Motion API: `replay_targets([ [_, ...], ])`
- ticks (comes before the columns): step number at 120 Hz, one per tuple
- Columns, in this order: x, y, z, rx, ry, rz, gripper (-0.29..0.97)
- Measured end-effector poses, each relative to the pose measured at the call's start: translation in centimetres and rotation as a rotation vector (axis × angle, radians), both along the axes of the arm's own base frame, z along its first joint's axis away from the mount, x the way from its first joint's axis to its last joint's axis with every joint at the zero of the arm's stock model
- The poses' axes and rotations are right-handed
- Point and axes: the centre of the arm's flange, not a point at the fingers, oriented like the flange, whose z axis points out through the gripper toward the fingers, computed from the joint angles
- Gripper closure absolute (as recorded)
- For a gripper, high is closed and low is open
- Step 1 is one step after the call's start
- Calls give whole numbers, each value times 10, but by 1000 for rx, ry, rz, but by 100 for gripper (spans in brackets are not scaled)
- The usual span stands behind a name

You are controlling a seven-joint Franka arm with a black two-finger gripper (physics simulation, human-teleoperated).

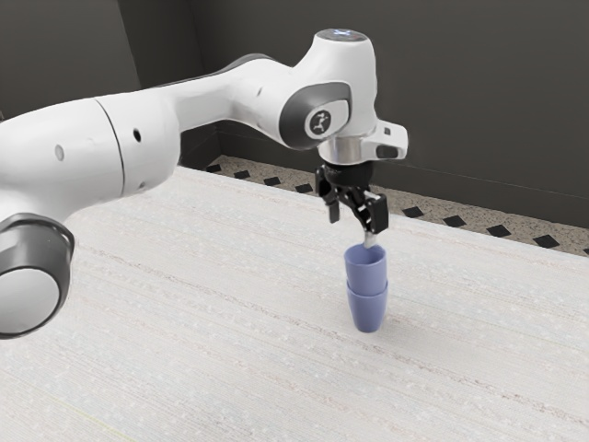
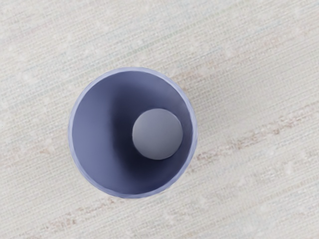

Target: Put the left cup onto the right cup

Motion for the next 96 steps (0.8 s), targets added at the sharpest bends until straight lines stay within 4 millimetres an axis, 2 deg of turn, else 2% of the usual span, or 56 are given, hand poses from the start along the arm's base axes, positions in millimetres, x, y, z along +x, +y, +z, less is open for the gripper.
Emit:
replay_targets([
  [22, -15, 32, 17, 1, 22, 35, 0],
  [41, -25, 66, 32, -2, 27, 80, 0],
  [58, -24, 89, 40, 3, 19, 115, 0],
  [96, -28, 161, 79, 9, -12, 221, 0],
])
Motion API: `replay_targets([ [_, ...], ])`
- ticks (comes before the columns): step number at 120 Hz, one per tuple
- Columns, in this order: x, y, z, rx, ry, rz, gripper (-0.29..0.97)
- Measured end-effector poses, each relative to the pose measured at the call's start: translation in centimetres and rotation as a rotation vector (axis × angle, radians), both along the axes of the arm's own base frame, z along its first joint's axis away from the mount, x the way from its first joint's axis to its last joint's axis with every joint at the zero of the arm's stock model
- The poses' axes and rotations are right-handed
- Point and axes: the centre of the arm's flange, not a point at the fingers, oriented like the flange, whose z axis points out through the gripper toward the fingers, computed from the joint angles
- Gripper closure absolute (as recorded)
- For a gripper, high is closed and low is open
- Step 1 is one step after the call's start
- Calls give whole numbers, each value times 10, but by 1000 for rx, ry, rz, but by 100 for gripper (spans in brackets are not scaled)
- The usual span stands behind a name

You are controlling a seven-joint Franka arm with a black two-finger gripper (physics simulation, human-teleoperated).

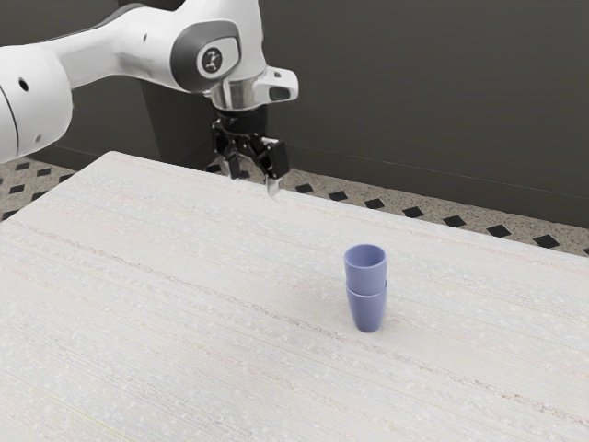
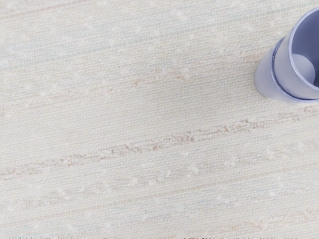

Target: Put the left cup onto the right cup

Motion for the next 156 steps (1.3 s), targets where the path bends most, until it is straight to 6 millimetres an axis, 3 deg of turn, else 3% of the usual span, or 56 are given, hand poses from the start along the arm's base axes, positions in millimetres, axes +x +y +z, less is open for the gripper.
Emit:
replay_targets([
  [31, -9, 56, 17, -20, -12, 61, 0],
  [57, -16, 77, 35, -24, -39, 57, 0],
  [79, -26, 79, 55, -31, -60, 36, 0],
  [156, -31, 77, 61, -35, -56, -7, 0],
])
